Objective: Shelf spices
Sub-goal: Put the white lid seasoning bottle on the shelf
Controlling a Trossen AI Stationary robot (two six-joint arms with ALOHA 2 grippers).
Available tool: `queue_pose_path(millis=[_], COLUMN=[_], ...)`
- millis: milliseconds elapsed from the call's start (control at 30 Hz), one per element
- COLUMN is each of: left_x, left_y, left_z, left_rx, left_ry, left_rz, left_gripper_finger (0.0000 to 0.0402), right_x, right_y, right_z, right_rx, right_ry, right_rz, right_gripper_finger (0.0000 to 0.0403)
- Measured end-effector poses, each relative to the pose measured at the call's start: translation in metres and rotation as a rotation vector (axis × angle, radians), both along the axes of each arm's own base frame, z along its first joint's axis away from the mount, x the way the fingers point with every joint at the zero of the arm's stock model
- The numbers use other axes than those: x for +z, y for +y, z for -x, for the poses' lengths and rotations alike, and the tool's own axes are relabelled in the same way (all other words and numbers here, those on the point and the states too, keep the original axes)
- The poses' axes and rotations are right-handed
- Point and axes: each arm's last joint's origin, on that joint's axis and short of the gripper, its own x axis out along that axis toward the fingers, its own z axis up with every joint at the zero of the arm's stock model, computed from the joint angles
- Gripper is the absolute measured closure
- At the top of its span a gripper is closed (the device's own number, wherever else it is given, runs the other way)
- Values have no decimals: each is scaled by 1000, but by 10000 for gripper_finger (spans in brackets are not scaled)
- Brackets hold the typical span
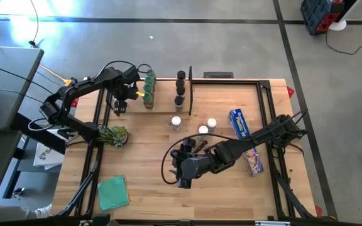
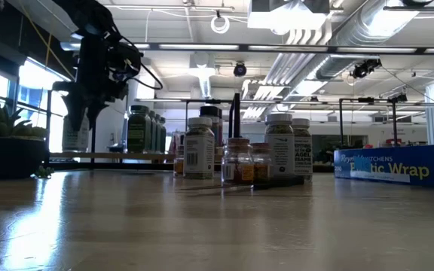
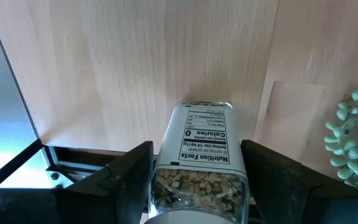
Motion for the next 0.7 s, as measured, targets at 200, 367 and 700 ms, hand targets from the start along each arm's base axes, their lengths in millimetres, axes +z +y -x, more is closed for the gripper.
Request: queue_pose_path(millis=[200, 367, 700], left_x=[0, 0, 2], left_y=[0, 0, -4], left_z=[0, 0, -3], left_rx=[1, 5, -20], left_ry=[0, -5, -5], left_rz=[0, 3, 5], left_gripper_finger=[163, 163, 163], right_x=[0, 0, 0], right_y=[0, 0, 0], right_z=[0, 0, 0], right_rx=[0, 0, 0], right_ry=[0, 0, 0], right_rz=[0, 0, 0], right_gripper_finger=[97, 97, 97])
